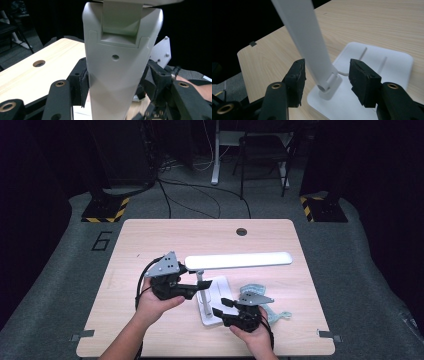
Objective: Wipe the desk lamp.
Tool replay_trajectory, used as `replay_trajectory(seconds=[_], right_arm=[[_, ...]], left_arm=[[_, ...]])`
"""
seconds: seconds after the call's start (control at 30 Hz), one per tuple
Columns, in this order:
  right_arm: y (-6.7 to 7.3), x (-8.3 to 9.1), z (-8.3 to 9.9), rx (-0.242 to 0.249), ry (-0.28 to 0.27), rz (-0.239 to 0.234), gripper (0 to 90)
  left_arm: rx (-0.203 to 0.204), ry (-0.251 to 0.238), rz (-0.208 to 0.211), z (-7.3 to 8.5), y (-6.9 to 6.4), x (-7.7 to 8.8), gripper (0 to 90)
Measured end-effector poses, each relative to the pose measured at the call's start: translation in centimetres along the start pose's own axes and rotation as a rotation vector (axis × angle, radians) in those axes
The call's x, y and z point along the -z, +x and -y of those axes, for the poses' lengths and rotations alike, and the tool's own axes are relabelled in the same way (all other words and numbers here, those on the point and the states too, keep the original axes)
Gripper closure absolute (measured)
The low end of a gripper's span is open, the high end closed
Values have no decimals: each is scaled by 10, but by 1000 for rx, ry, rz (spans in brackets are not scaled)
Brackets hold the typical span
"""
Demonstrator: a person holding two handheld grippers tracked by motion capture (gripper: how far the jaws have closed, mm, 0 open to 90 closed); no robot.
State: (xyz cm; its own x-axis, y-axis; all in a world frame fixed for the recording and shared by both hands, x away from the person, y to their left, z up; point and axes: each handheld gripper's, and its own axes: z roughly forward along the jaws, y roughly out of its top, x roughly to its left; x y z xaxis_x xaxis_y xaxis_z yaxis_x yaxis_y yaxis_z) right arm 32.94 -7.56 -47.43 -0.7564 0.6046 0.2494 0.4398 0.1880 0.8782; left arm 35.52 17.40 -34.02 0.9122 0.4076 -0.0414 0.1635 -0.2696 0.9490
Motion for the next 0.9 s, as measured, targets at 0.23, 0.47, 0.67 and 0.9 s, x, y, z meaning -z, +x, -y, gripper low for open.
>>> replay_trajectory(seconds=[0.23,0.47,0.67,0.9], right_arm=[[14,-18,-6,57,4,-31,506],[7,-23,-7,44,7,-26,571],[9,-22,-7,75,4,-29,613],[8,-20,-6,83,12,-44,653]], left_arm=[[5,-7,11,0,1,0,436],[4,-5,5,1,0,1,433],[6,-4,2,1,-1,1,431],[2,0,8,1,-3,3,424]])
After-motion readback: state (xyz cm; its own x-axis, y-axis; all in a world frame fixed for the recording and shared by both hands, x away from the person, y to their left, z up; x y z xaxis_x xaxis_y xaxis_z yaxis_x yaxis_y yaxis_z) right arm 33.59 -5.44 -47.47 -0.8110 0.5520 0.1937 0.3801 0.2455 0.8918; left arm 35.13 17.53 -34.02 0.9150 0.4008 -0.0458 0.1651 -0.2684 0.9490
